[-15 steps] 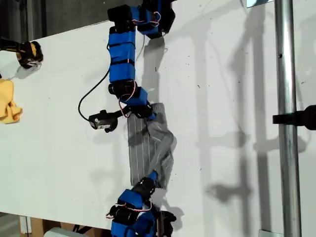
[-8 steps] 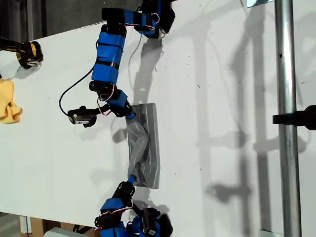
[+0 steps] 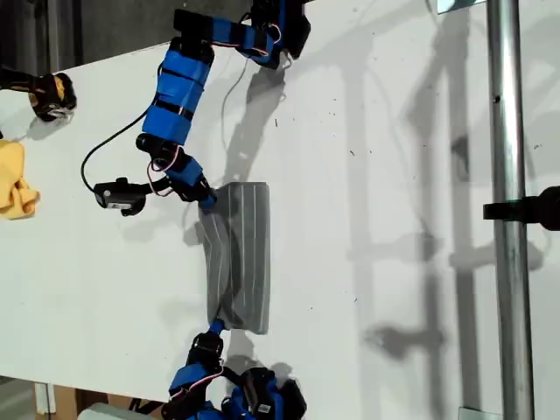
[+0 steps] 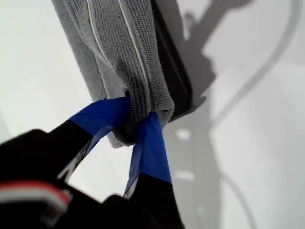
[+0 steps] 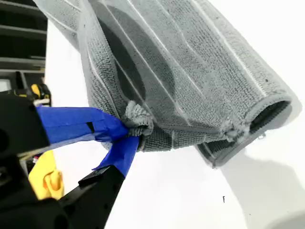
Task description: Grasp corners of a towel and fold twice.
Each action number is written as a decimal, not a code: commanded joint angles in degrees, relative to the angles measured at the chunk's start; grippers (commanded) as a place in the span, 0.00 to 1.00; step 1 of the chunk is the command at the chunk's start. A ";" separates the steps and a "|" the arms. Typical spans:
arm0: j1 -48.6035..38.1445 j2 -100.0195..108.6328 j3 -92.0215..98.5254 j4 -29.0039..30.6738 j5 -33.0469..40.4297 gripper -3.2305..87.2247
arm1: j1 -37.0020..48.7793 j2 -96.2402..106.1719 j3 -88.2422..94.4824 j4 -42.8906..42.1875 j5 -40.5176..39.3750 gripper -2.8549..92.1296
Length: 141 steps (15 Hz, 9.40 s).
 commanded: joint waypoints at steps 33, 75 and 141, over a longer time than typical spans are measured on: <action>20.57 33.31 10.81 5.89 -22.94 0.27 | -7.38 10.81 2.55 12.92 8.70 0.44; 24.43 53.09 42.01 -5.36 -19.78 0.02 | -7.12 -11.87 14.68 -23.03 33.31 0.21; 29.00 53.09 42.36 -0.97 -26.54 0.02 | -18.98 115.05 97.12 9.84 60.03 0.03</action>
